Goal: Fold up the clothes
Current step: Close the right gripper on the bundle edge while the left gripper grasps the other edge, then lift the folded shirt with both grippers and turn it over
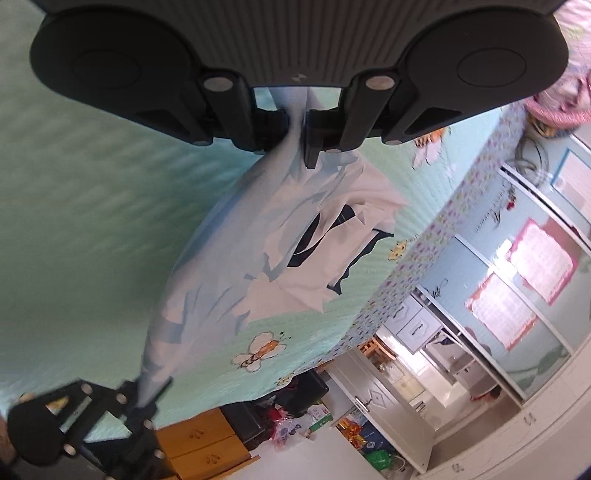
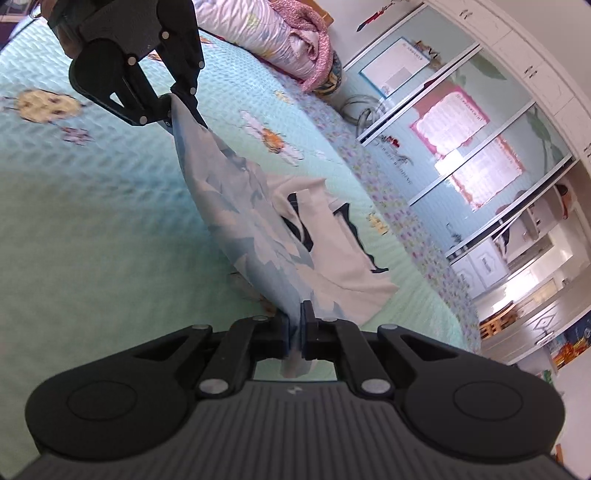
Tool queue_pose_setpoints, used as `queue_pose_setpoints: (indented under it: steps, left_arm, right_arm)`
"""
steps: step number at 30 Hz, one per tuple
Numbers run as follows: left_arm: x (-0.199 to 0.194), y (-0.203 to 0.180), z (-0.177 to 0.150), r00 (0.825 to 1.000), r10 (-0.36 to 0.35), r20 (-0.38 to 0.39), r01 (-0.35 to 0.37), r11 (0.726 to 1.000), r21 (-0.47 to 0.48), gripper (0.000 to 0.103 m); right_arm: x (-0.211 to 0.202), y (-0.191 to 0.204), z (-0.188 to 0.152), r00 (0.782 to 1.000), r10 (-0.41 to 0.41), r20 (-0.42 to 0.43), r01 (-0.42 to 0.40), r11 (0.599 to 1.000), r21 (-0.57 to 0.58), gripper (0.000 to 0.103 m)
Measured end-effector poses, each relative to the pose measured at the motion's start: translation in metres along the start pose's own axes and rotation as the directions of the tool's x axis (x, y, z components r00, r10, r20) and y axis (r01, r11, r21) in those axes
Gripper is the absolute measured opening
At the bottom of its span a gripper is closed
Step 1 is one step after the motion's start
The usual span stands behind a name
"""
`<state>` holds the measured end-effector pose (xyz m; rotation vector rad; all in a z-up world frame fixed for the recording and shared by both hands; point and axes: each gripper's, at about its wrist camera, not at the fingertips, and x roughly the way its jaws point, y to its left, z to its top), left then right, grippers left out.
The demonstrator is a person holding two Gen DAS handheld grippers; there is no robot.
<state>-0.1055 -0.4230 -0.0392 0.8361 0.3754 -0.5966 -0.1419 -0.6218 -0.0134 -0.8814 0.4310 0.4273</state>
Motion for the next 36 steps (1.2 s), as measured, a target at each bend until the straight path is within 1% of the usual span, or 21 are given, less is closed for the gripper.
queue_pose_setpoints:
  steps: [4, 8, 11, 14, 16, 18, 20, 23, 25, 27, 30, 31, 35, 36]
  left_arm:
    - [-0.049, -0.019, -0.001, 0.998, -0.06, -0.011, 0.06, 0.998, -0.018, 0.008]
    - [-0.1, -0.037, -0.002, 0.992, -0.125, -0.021, 0.124, 0.992, -0.033, 0.008]
    - [-0.135, -0.05, 0.0, 0.985, -0.168, -0.029, 0.167, 0.985, -0.041, 0.008]
    - [-0.162, -0.049, 0.002, 0.979, -0.203, -0.012, 0.201, 0.975, -0.094, 0.008]
    - [-0.171, -0.044, 0.004, 0.974, -0.227, -0.007, 0.224, 0.966, -0.131, 0.008]
    - [-0.168, -0.038, 0.007, 0.97, -0.244, -0.01, 0.239, 0.958, -0.157, 0.008]
    - [-0.158, -0.026, 0.007, 0.961, -0.276, -0.014, 0.267, 0.943, -0.196, 0.008]
    - [-0.135, -0.002, 0.016, 0.951, -0.309, -0.028, 0.295, 0.929, -0.222, 0.008]
    - [-0.121, 0.02, 0.027, 0.947, -0.319, -0.032, 0.304, 0.924, -0.233, 0.008]
    - [-0.108, 0.04, 0.038, 0.945, -0.324, -0.033, 0.308, 0.923, -0.233, 0.008]
    - [-0.077, 0.064, 0.052, 0.936, -0.348, -0.05, 0.327, 0.914, -0.241, 0.008]
    - [-0.064, 0.071, 0.055, 0.932, -0.359, -0.058, 0.335, 0.91, -0.244, 0.008]
    - [-0.004, 0.092, 0.06, 0.916, -0.387, -0.109, 0.35, 0.9, -0.26, 0.008]
    - [0.012, 0.096, 0.061, 0.914, -0.387, -0.122, 0.346, 0.9, -0.264, 0.008]
  right_arm:
    - [-0.045, 0.014, 0.002, 0.996, 0.085, -0.039, -0.081, 0.993, 0.084, 0.006]
    - [-0.096, 0.022, 0.005, 0.982, 0.179, -0.053, -0.167, 0.969, 0.182, 0.006]
    - [-0.132, 0.028, 0.008, 0.966, 0.252, -0.05, -0.233, 0.94, 0.25, 0.006]
    - [-0.146, 0.018, 0.012, 0.95, 0.311, -0.042, -0.283, 0.908, 0.309, 0.006]
    - [-0.156, 0.012, 0.014, 0.937, 0.349, -0.035, -0.316, 0.883, 0.347, 0.006]
    - [-0.165, 0.006, 0.016, 0.922, 0.386, -0.026, -0.347, 0.855, 0.385, 0.006]
    - [-0.174, 0.0, 0.019, 0.907, 0.422, -0.015, -0.376, 0.825, 0.422, 0.006]
    - [-0.154, -0.018, 0.019, 0.894, 0.448, 0.0, -0.399, 0.796, 0.455, 0.006]
    - [-0.141, -0.033, 0.021, 0.888, 0.459, 0.012, -0.41, 0.781, 0.472, 0.006]
    - [-0.126, -0.054, 0.023, 0.884, 0.465, 0.032, -0.418, 0.761, 0.497, 0.006]
    - [-0.099, -0.089, 0.02, 0.879, 0.473, 0.063, -0.425, 0.715, 0.556, 0.006]
    - [-0.086, -0.103, 0.018, 0.876, 0.478, 0.069, -0.427, 0.698, 0.575, 0.006]
    - [-0.024, -0.129, 0.007, 0.865, 0.498, 0.06, -0.422, 0.657, 0.625, 0.006]
    - [-0.009, -0.136, 0.004, 0.862, 0.503, 0.058, -0.42, 0.647, 0.637, 0.006]
